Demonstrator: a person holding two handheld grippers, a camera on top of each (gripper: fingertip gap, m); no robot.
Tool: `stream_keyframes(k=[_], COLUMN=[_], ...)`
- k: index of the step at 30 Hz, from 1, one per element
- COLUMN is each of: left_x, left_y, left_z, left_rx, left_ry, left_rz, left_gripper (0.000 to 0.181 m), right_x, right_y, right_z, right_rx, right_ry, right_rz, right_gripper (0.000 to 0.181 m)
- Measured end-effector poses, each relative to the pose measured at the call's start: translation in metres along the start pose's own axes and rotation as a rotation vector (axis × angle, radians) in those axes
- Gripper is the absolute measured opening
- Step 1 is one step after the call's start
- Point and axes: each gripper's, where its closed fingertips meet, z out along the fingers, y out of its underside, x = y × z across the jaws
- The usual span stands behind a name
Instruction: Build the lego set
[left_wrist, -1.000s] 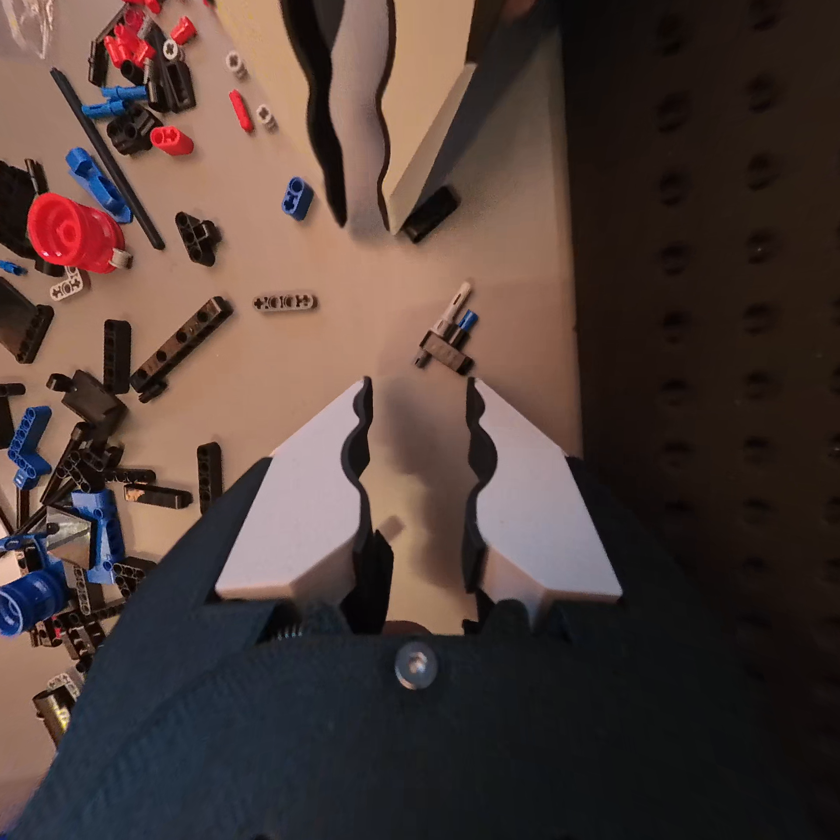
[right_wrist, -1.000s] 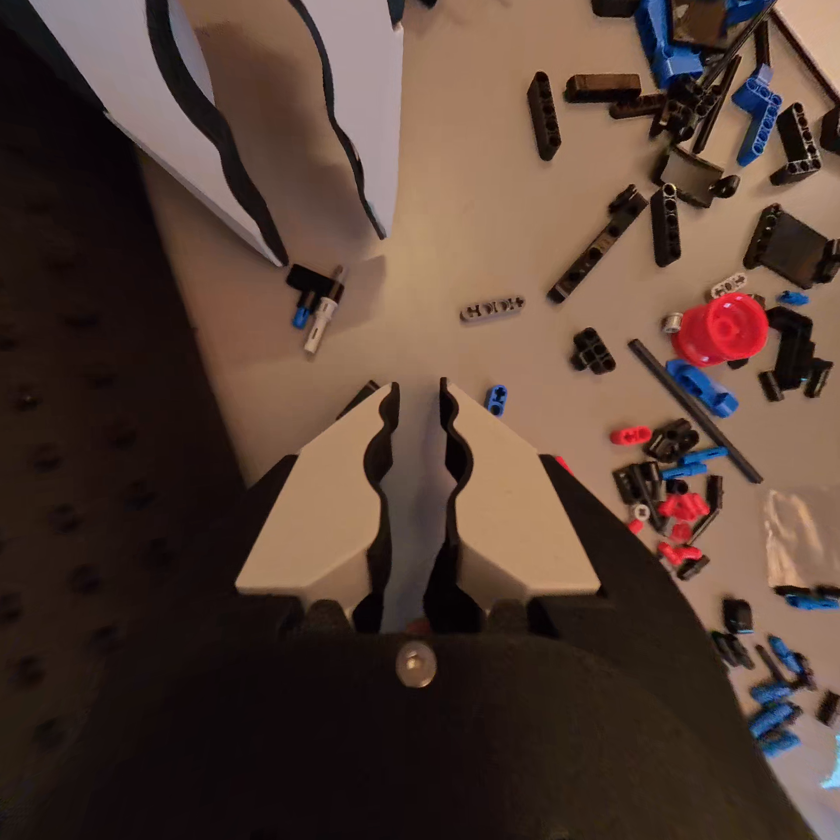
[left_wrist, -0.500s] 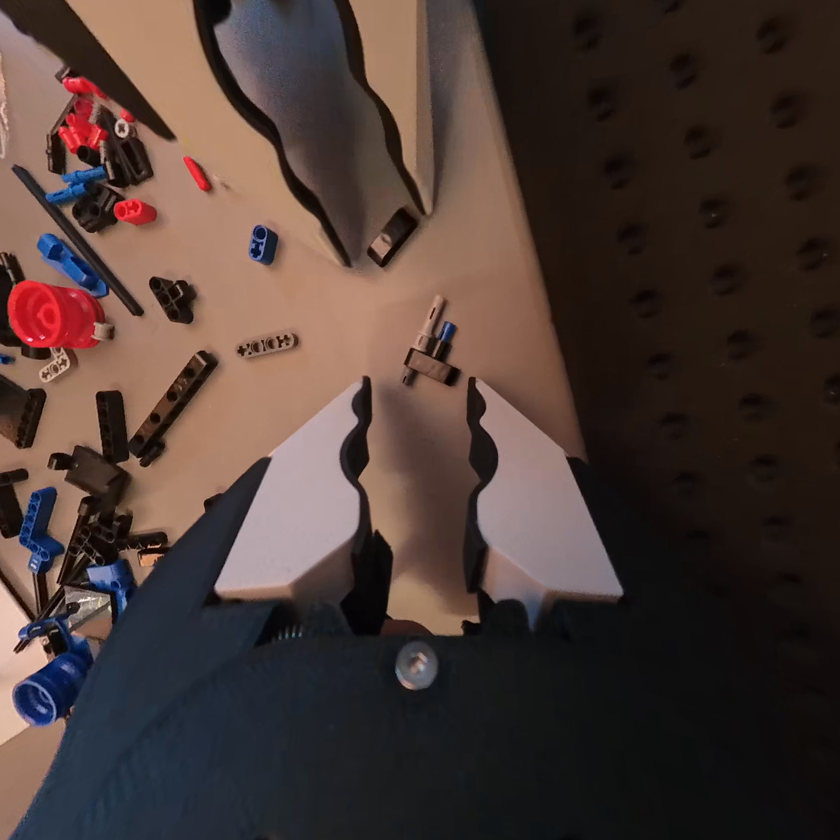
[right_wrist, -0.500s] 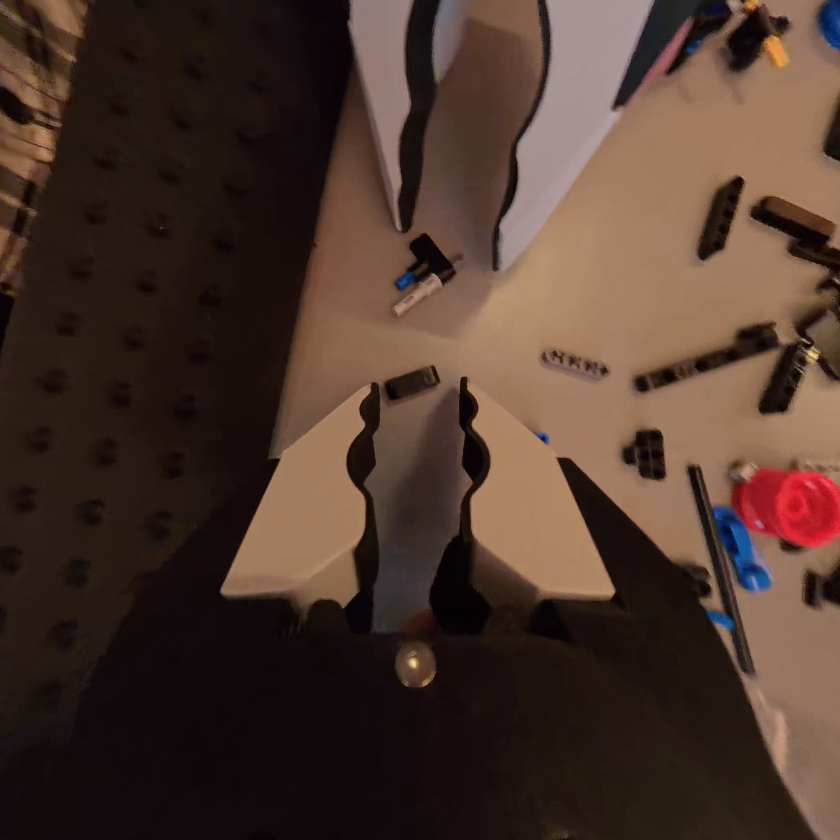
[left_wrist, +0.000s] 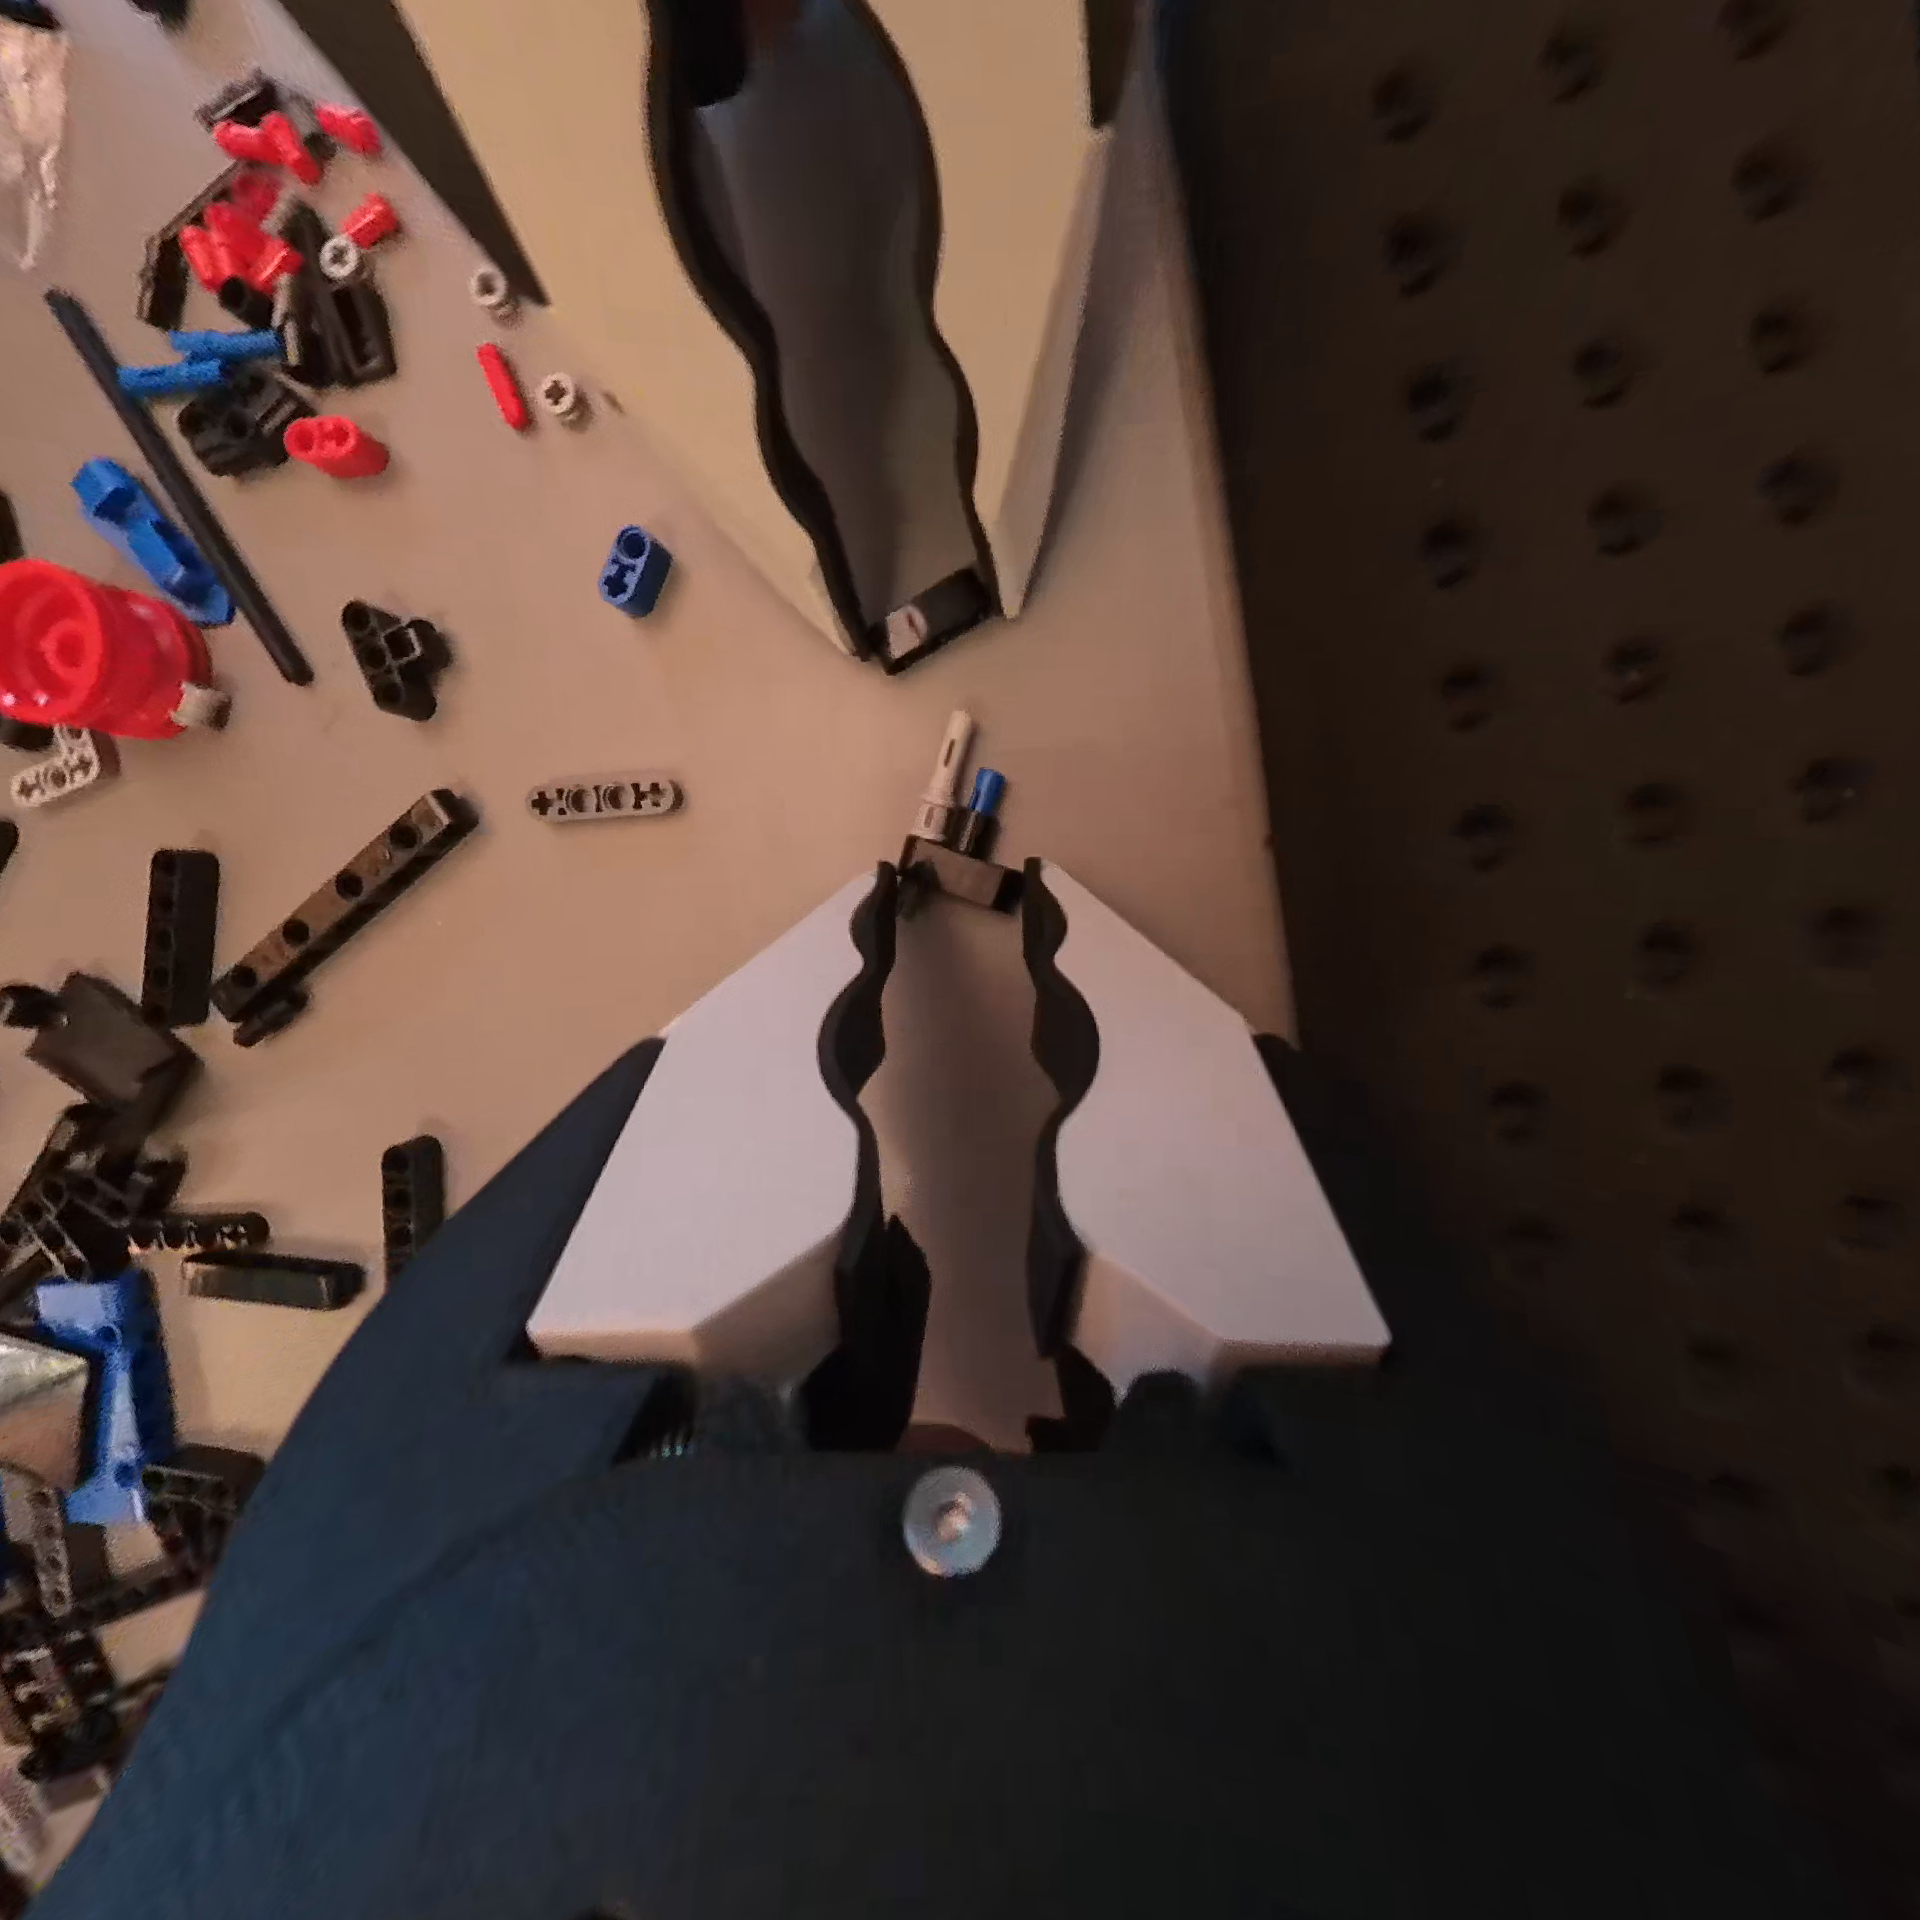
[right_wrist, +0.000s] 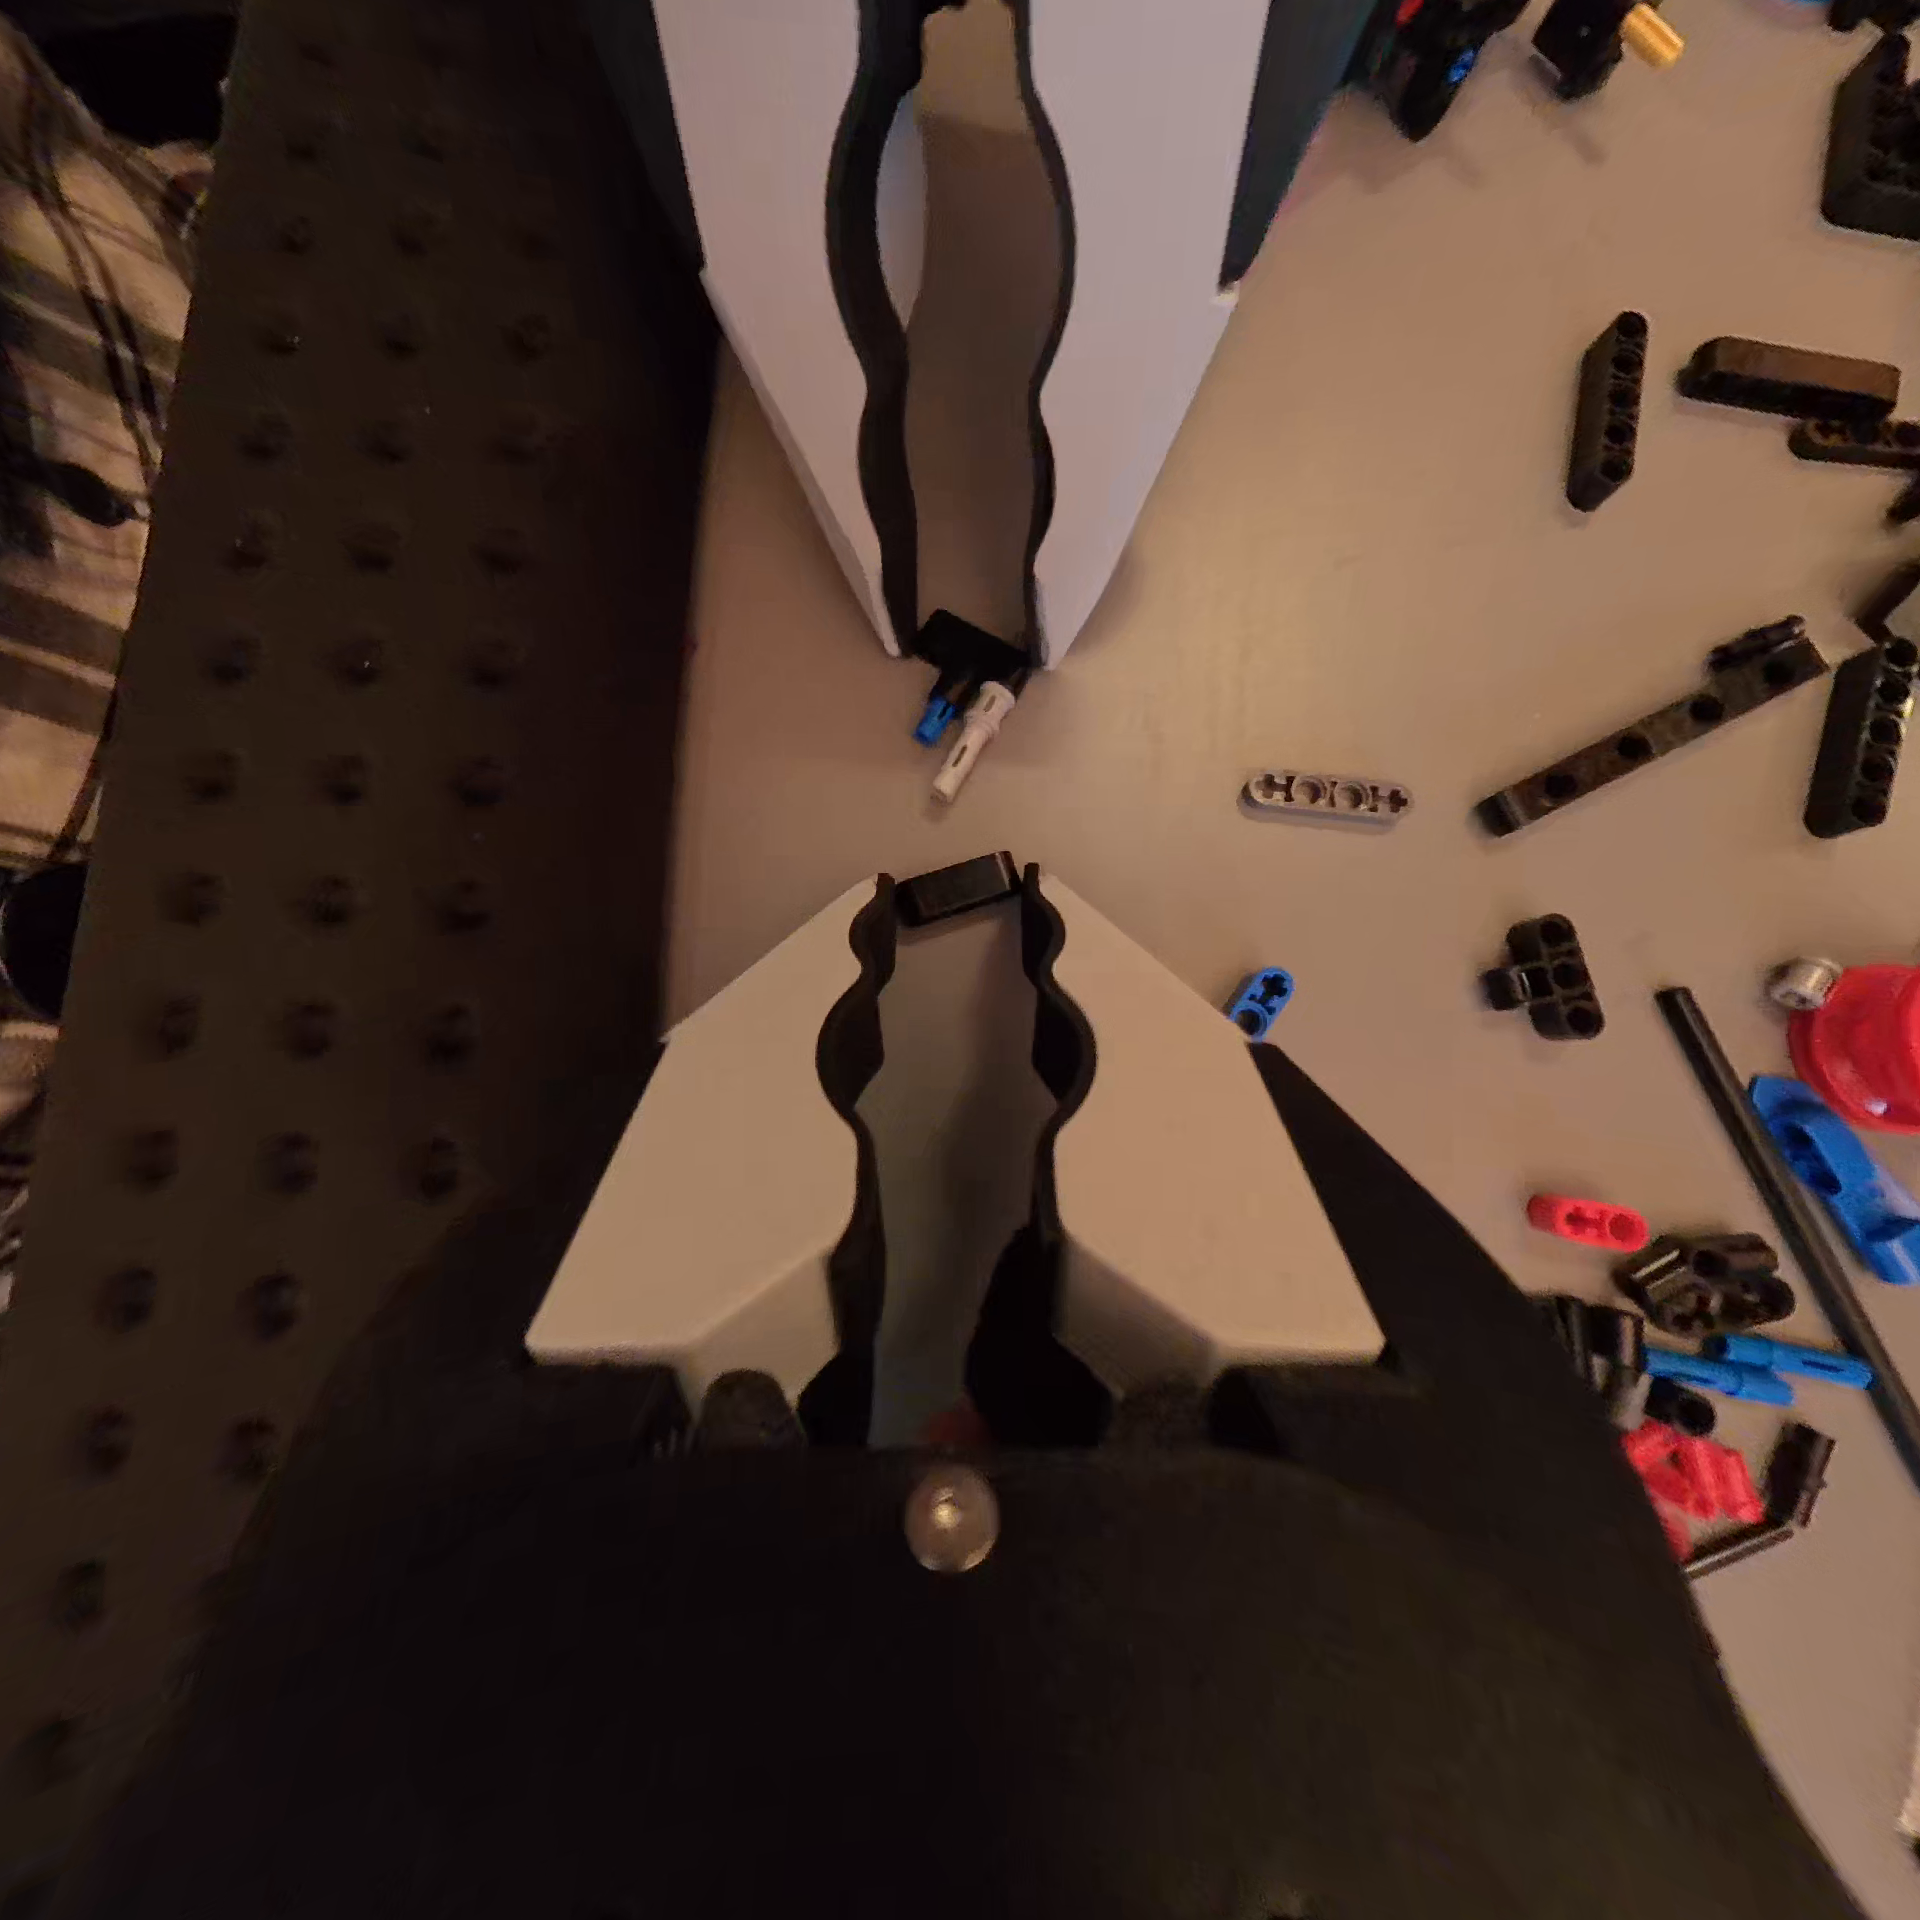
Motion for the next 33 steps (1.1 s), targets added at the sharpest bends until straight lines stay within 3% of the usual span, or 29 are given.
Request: stream_keyframes(k=[10, 33], left_x=[-0.004, -0.005], left_y=[-0.006, -0.006], left_z=[0.004, 0.004], left_rx=[0.009, 0.037], left_ry=[-0.101, -0.191], left_rz=[-0.151, -0.28], left_gripper=[0.021, 0.02], right_x=[-0.001, 0.009], right_y=[-0.004, -0.007], right_z=[0.003, 0.007], right_rx=[0.005, -0.002], right_ry=[0.087, 0.321], right_rz=[0.075, 0.316], right_gripper=[0.021, 0.02])
